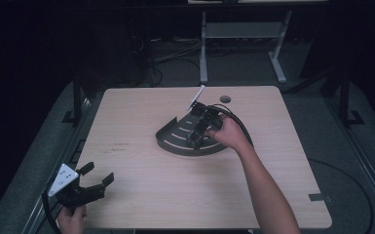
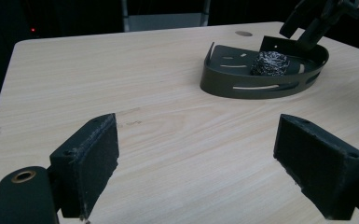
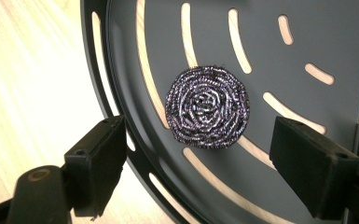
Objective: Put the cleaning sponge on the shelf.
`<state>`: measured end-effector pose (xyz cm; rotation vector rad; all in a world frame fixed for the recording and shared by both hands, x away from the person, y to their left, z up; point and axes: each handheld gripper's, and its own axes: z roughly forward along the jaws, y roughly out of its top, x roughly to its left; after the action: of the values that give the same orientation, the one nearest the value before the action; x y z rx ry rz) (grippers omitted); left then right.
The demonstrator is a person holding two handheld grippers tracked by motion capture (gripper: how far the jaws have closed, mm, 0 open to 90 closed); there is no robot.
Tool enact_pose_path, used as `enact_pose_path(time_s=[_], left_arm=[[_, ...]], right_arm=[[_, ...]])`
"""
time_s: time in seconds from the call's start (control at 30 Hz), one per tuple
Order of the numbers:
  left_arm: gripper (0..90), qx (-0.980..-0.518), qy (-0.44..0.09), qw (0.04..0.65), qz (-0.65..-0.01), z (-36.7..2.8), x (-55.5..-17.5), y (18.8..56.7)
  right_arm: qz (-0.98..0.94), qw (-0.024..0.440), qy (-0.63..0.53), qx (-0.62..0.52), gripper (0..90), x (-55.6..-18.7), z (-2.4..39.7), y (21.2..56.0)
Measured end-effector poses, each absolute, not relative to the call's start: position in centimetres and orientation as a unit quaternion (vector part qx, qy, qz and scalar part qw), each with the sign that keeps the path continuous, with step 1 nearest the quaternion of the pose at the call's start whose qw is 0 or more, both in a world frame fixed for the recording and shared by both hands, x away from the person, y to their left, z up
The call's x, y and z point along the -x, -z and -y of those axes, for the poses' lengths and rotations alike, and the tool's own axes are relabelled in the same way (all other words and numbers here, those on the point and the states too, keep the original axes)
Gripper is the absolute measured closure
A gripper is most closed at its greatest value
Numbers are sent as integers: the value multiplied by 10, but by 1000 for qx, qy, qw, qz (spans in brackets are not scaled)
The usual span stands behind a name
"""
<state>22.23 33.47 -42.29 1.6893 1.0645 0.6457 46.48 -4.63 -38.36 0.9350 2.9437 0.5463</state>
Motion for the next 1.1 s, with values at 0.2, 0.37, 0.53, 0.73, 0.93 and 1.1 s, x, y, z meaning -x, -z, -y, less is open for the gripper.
enact_pose_path(time_s=[0.2, 0.37, 0.53, 0.73, 0.93, 1.1], left_arm=[[132, -700, -269, 495, -439, -333, -222, 423], [132, -701, -269, 494, -439, -334, -222, 423], [132, -700, -269, 494, -439, -334, -222, 423], [132, -701, -268, 494, -438, -333, -222, 423], [132, -700, -269, 494, -439, -333, -222, 423], [132, -701, -269, 494, -439, -333, -222, 423]], right_arm=[[-937, -1, -178, -300, 185, -459, 52, 383], [-935, -3, -183, -304, 185, -456, 59, 381], [-935, -3, -184, -304, 185, -453, 65, 379], [-934, -2, -189, -305, 182, -447, 72, 375], [-933, 2, -191, -305, 180, -440, 79, 375], [-931, 3, -194, -308, 180, -435, 87, 372]])
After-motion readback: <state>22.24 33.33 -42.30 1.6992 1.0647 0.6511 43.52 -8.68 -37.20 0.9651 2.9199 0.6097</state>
